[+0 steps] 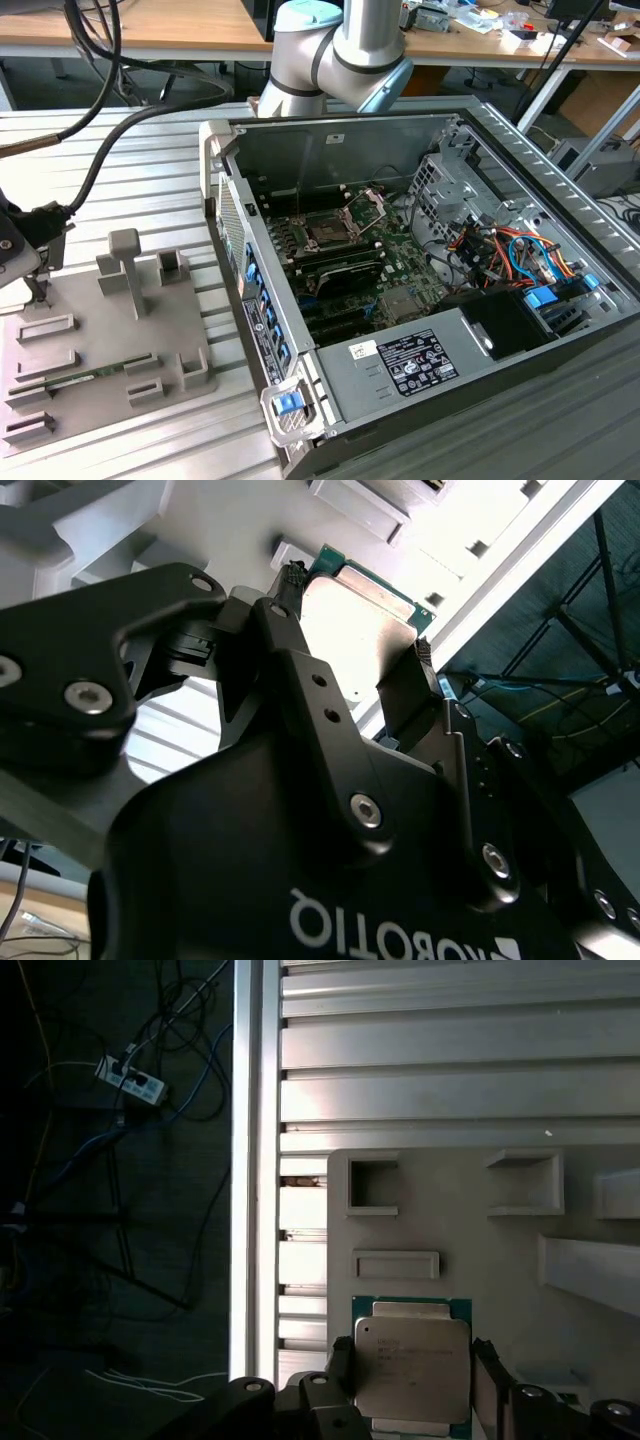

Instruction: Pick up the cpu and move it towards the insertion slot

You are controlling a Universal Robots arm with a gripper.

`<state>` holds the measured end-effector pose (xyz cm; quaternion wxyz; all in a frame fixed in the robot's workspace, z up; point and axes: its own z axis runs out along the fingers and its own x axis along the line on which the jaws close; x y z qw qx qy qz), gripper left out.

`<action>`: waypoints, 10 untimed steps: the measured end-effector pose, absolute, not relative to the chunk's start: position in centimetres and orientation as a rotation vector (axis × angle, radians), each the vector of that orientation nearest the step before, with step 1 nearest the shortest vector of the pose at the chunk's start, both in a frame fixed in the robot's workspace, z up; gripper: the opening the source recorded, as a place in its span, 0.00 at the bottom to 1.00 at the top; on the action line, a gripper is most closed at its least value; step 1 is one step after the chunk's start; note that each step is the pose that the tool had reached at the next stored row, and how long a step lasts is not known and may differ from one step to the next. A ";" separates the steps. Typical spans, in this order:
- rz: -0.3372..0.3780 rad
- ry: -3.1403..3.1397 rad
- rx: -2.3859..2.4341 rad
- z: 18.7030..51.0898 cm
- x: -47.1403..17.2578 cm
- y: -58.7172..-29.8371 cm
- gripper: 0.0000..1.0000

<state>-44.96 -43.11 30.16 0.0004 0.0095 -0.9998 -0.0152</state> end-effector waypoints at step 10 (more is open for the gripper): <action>-0.048 -3.140 0.030 30.7 -45.0 -43.1 0.55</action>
